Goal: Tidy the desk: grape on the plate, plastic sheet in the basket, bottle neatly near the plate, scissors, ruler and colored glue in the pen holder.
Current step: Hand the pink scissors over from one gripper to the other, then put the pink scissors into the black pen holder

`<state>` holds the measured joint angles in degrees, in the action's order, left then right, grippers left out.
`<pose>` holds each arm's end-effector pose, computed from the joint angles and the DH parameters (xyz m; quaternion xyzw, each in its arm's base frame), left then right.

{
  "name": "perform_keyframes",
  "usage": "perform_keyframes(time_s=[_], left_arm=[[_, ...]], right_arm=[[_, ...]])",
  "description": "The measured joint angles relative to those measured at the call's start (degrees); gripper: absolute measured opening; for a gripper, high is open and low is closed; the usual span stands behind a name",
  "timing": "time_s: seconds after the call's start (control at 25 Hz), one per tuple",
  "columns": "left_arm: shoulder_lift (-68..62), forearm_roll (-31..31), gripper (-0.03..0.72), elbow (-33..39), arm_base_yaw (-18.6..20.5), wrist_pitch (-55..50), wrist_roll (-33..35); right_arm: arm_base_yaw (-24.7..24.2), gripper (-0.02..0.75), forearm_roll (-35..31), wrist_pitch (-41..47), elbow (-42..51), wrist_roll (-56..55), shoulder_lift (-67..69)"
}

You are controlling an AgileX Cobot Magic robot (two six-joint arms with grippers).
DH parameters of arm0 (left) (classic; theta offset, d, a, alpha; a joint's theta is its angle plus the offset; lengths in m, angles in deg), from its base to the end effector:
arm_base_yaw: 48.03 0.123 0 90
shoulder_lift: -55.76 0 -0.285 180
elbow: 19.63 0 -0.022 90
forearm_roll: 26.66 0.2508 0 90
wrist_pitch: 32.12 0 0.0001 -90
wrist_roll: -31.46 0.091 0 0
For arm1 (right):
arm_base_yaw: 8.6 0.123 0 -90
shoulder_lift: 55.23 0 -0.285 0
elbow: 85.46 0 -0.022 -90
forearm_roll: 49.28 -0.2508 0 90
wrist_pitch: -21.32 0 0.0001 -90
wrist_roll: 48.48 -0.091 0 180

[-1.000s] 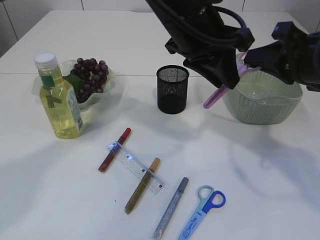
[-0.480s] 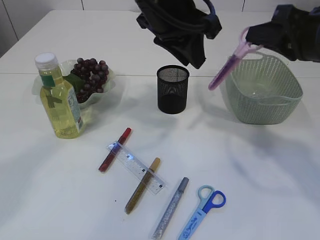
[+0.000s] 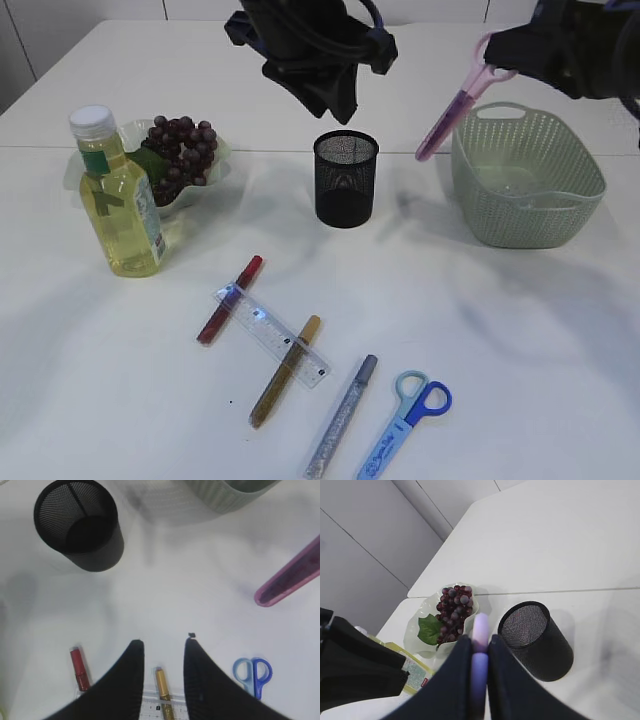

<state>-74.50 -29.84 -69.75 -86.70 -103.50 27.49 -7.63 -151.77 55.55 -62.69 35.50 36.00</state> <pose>0.3646 -0.2979 0.3252 0.2869 0.9254 -0.1152 0.2190 0.3165 0.0554 0.3056 -0.0377 0.7818 0.3346 0.5249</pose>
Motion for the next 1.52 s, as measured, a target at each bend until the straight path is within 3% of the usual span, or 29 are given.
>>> perform_keyframes(time_s=[0.48, 0.76, 1.12, 1.52], left_arm=[[0.0, 0.6, 0.212, 0.0, 3.7, -0.1, -1.0], [0.0, 0.9, 0.214, 0.0, 5.8, -0.1, -1.0], [0.0, 4.8, 0.215, 0.0, 6.5, -0.1, -1.0], [0.0, 6.6, 0.215, 0.0, 6.5, -0.1, -1.0]], right_arm=[[0.6, 0.084, 1.4, 1.2, -11.1, 3.6, 9.7], [4.7, 0.086, 6.5, -1.6, -18.5, 4.9, 15.0], [9.6, 0.086, 10.9, -7.4, -27.6, 5.1, 22.2], [10.9, 0.086, 11.2, -10.7, -36.0, 6.6, 30.3]])
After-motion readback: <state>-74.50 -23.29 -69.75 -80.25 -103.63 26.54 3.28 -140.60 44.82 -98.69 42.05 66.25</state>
